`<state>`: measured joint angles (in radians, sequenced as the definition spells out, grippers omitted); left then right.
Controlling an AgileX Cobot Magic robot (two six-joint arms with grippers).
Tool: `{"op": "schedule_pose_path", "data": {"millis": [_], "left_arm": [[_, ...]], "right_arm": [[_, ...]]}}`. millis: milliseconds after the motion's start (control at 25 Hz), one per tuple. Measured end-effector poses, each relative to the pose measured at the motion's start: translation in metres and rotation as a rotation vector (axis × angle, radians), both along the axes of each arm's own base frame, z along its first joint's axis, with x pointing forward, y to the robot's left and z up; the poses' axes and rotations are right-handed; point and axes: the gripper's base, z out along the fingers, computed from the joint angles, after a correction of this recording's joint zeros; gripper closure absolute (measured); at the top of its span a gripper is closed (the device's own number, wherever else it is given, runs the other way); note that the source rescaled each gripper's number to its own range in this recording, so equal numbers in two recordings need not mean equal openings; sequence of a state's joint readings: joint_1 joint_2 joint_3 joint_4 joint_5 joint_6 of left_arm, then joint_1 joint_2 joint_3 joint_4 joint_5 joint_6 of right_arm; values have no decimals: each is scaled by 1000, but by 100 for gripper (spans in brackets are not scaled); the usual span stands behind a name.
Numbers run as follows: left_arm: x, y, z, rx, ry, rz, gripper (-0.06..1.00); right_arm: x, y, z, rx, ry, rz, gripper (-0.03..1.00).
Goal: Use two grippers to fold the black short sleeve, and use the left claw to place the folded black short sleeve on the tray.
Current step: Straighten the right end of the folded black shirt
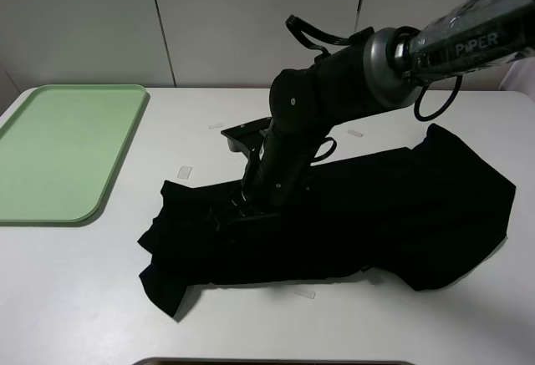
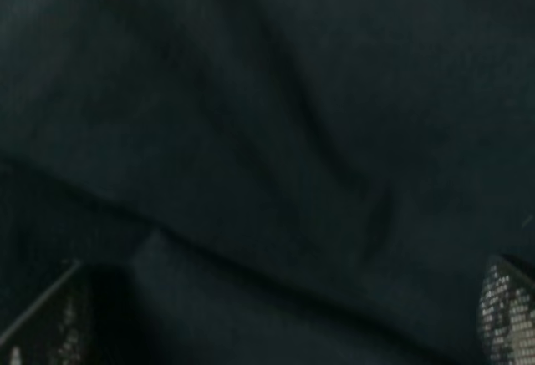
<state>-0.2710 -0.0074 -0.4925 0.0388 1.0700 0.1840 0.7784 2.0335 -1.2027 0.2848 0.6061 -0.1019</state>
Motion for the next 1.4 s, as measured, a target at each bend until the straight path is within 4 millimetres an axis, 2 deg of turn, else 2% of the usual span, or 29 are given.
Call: {"op": "schedule_pose_path", "data": {"millis": [240,680,1000,1200,1280,1320,1400], "left_arm": [[0,2,0,15,-4,10,28],[1,4,0,37,-10,26,28],[3,15,1,140,-39,97,28],[3,15,1,146,-41,101,28],[3,15,1,146,-41,101,28],[3,15,1,146,-41,101,28],[3,15,1,146,-41,101,28]], "right_arm": [[-16,3,0,-9,155,-75,-3],[-30,12,22,115,359,-231,-3],[-23,12,29,142,240,-192,-3],[-12,-1,41,115,147,-152,-3],[-1,-15,47,92,98,-152,-3],[14,-34,52,66,49,-181,-3],[29,-54,58,42,5,-212,-3]]}}
